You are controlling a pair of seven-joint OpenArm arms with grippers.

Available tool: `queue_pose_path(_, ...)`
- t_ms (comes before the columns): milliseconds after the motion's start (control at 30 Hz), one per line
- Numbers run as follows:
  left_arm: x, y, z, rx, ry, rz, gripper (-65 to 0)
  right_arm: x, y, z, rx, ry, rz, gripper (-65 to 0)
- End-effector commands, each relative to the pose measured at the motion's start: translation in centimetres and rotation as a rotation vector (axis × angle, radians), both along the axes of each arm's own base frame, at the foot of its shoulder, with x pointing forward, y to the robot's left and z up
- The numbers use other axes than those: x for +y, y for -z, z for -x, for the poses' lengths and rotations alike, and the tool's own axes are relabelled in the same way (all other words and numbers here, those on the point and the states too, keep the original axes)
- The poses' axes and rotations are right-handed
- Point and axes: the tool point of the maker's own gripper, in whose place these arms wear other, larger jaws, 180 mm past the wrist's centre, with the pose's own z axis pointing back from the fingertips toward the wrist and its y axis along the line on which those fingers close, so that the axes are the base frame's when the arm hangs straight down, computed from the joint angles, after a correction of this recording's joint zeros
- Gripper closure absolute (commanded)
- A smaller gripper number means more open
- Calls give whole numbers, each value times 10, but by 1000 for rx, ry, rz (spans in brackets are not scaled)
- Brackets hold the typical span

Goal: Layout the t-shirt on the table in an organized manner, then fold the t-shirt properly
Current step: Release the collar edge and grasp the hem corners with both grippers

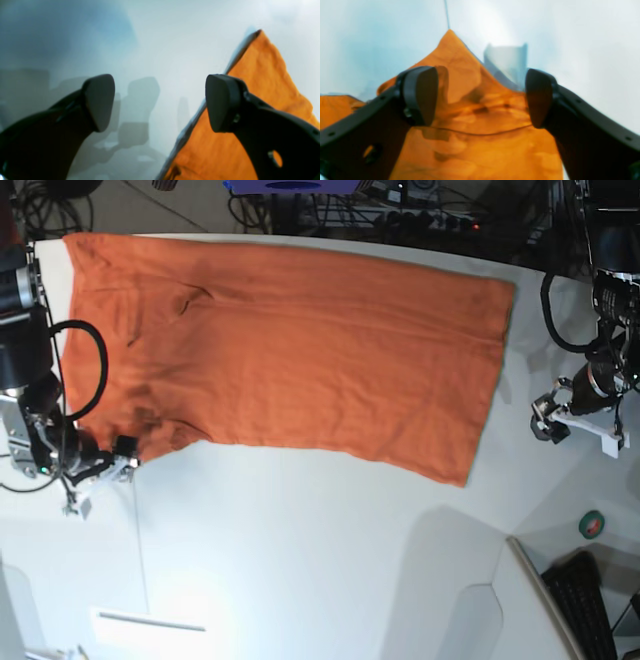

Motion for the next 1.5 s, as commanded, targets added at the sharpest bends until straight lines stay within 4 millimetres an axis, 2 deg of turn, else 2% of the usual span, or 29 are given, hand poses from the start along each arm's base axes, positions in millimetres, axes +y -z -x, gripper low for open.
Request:
queue_pose_path(0,-3,-18,-19,-49,44,-24,-545,-6,-15,-16,-49,2,3,-398)
queue_pose_path(133,-27,-19,-46,-41,133,-35,-545,-2,-15,-17,-47,1,-4,-227)
queue_pose_path(267,-30,-18,-77,-17,139,-35,-545,-2,-15,-17,-47,6,-8,-15)
queue_pose_path(300,-31,-19,-84,-12,145,-39,-545,-3,-15,-17,-46,11,-6,0)
queue_pose_path(433,-46,-27,-122,18,207,-80,-546,-2,-14,-16,-43,11,-7,0)
queue_pose_path(500,-55,-27,-137,43,234,-103,-586,-1,-15,-17,-46,10,-7,0)
queue_pose_path(533,-63,-24,-142,55,254,-99,-634,0,-15,-17,-46,9,-9,0)
queue_pose_path(567,-72,-22,-145,64,286,-94,-650,0,-15,-17,-47,8,-9,0)
queue_pose_path(700,-101,-11,-153,74,407,-67,-650,0,-15,-17,-47,8,-9,0)
queue_pose_path(900,-110,22,-141,104,402,-91,-634,0,-16,-18,-50,8,-10,0)
queue_pose_path(1033,-112,30,-135,102,397,-82,-634,0,-16,-18,-50,8,-10,0)
queue_pose_path(1133,-127,36,-133,104,415,-68,-630,0,-16,-18,-50,8,-10,0)
queue_pose_path(1233,-129,49,-120,128,414,-57,-627,-1,-17,-18,-50,9,-9,0)
queue_pose_path(1367,-133,53,-117,118,414,-52,-622,-2,-17,-18,-51,9,-7,0)
queue_pose_path(1400,-132,53,-118,104,408,-55,-615,-2,-16,-18,-49,9,-7,0)
queue_pose_path(1467,-132,55,-117,97,405,-56,-548,-2,-16,-17,-48,9,-7,0)
